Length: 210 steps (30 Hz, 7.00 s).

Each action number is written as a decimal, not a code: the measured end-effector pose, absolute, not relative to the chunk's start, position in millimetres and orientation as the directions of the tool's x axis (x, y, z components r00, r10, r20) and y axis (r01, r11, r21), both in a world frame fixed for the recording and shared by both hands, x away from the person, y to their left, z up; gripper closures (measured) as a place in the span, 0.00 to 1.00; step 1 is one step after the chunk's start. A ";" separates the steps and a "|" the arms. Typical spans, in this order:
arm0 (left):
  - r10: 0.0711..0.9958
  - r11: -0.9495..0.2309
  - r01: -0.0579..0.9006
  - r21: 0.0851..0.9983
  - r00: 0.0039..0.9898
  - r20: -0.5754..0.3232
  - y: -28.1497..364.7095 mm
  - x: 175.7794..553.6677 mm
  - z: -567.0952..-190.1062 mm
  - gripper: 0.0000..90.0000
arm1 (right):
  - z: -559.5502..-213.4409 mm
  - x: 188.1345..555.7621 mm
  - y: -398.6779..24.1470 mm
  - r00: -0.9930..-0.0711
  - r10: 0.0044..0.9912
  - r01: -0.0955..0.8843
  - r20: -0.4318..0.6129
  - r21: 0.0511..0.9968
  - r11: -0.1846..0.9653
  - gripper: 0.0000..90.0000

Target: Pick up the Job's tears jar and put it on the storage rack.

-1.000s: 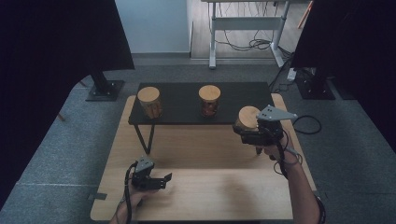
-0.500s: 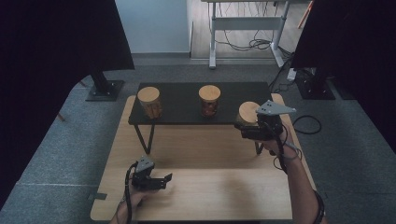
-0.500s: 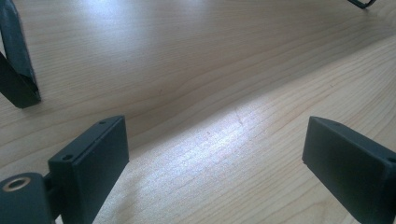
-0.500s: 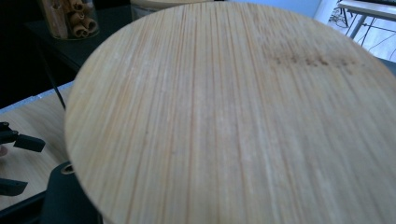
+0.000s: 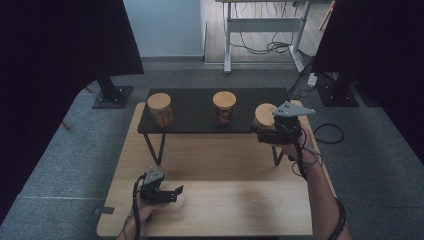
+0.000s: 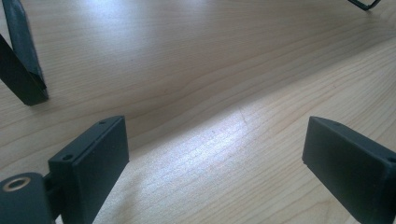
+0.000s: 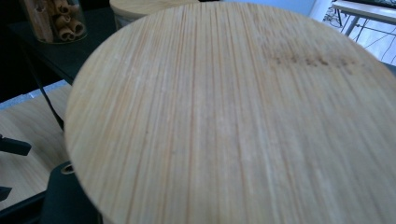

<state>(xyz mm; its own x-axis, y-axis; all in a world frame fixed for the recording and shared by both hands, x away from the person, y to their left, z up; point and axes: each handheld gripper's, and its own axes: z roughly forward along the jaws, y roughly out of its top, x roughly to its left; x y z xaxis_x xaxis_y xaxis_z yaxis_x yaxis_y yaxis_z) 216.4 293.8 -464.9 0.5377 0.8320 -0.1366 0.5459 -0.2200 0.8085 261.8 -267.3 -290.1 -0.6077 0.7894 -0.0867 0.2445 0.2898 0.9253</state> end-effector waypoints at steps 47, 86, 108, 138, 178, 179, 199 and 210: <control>0.834 -0.242 0.552 0.798 0.539 -0.120 290.8 215.1 -467.5 0.07 | -290.4 306.5 -258.4 -0.537 0.841 0.288 -0.070 0.921 0.260 0.27; 0.835 -0.243 0.551 0.798 0.537 -0.117 290.0 215.0 -467.0 0.07 | -302.7 320.1 -252.1 -0.480 0.877 0.351 -0.020 0.912 0.213 0.27; 0.834 -0.247 0.551 0.797 0.539 -0.115 288.9 215.1 -467.0 0.07 | -300.2 318.3 -248.4 -0.481 0.876 0.358 -0.029 0.905 0.227 0.19; 0.831 -0.257 0.554 0.792 0.546 -0.112 286.9 215.7 -466.4 0.07 | -304.2 298.0 -252.9 -0.466 0.885 0.351 -0.022 0.913 0.207 0.09; 0.831 -0.258 0.552 0.793 0.546 -0.109 286.1 213.0 -466.1 0.07 | -327.8 235.5 -272.0 -0.516 0.855 0.264 -0.044 0.942 0.208 0.08; 0.831 -0.259 0.552 0.793 0.546 -0.110 286.1 213.1 -466.1 0.07 | -329.6 233.5 -273.5 -0.521 0.853 0.261 -0.043 0.943 0.207 0.08; 0.827 -0.265 0.555 0.789 0.551 -0.110 285.9 213.9 -467.2 0.07 | -398.1 185.8 -286.2 -0.566 0.824 0.247 0.008 0.956 0.161 0.08; 0.829 -0.267 0.557 0.786 0.549 -0.108 286.7 214.4 -467.7 0.07 | -434.1 184.6 -277.7 -0.582 0.812 0.315 0.044 0.933 0.175 0.08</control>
<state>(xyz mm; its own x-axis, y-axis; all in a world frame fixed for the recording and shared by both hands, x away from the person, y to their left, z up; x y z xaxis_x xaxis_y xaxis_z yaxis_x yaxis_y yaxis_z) 214.4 286.7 -467.7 0.5494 0.8285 -0.1080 0.5575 -0.2672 0.7860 184.6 -277.7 -434.1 -0.5818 0.8121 0.0442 0.3153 0.1751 0.9327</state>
